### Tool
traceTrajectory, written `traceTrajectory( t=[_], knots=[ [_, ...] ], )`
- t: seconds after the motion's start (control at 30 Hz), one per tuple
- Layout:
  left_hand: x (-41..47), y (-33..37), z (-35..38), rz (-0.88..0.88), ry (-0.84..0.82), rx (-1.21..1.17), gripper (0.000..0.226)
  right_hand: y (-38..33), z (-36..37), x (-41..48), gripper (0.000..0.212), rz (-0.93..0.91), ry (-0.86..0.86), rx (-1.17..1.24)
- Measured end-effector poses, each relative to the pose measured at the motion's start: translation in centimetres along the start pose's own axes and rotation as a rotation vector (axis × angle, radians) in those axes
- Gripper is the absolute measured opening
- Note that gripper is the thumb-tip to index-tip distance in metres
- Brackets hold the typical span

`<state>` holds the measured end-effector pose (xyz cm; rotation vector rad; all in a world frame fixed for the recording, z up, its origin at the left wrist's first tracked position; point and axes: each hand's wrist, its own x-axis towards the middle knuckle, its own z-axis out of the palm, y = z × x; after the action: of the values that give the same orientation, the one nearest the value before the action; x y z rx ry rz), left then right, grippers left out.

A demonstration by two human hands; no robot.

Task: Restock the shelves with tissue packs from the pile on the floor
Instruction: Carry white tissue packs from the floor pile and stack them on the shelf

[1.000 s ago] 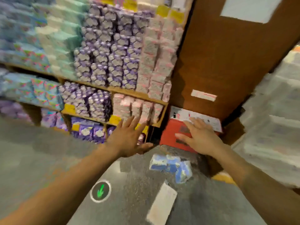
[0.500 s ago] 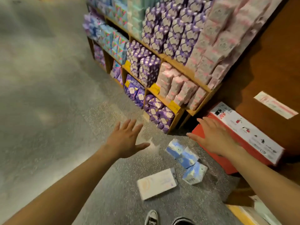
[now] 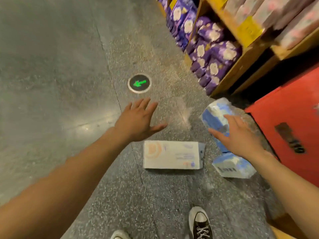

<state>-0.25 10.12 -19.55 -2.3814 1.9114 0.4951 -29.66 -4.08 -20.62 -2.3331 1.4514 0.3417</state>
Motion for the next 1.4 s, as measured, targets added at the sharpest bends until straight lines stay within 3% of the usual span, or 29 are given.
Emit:
traceTrajectory(
  t=[0.13, 0.37, 0.5, 0.63, 0.77, 0.9, 1.07, 1.2, 1.4],
  knots=[
    [2.7, -0.3, 15.6, -0.071, 0.003, -0.052, 0.089, 5.5, 13.0, 5.4, 0.101, 0.052, -0.012, 0.073],
    [5.7, -1.6, 36.9, -0.274, -0.109, -0.183, 0.103, 10.8, 30.6, 12.0, 0.142, 0.128, -0.192, 0.122],
    [7.1, -2.4, 42.1, -0.430, -0.236, -0.319, 0.119, 10.8, 35.5, 15.0, 0.151, 0.175, -0.306, 0.135],
    [7.3, -2.8, 43.8, -0.555, -0.262, -0.544, 0.133, 9.9, 38.1, 16.2, 0.153, 0.191, -0.319, 0.304],
    [7.2, -2.5, 44.1, -0.568, -0.224, -0.626, 0.135, 9.1, 39.0, 15.9, 0.117, 0.255, -0.208, 0.414],
    [6.8, -2.9, 41.3, -0.618, -0.057, -0.660, 0.131, 7.1, 37.6, 16.2, 0.105, 0.298, -0.068, 0.564],
    [5.3, -5.0, 29.6, -0.638, 0.165, -0.678, 0.125, 1.7, 30.0, 17.0, 0.090, 0.237, 0.057, 0.641],
    [1.2, -7.8, 14.7, -0.639, 0.352, -0.738, 0.114, -5.5, 16.5, 15.2, 0.075, 0.069, 0.175, 0.700],
    [-8.2, -13.7, -13.9, -0.633, 0.623, -0.834, 0.102, -22.1, -11.2, 9.2, 0.091, -0.201, 0.343, 0.724]
  ],
)
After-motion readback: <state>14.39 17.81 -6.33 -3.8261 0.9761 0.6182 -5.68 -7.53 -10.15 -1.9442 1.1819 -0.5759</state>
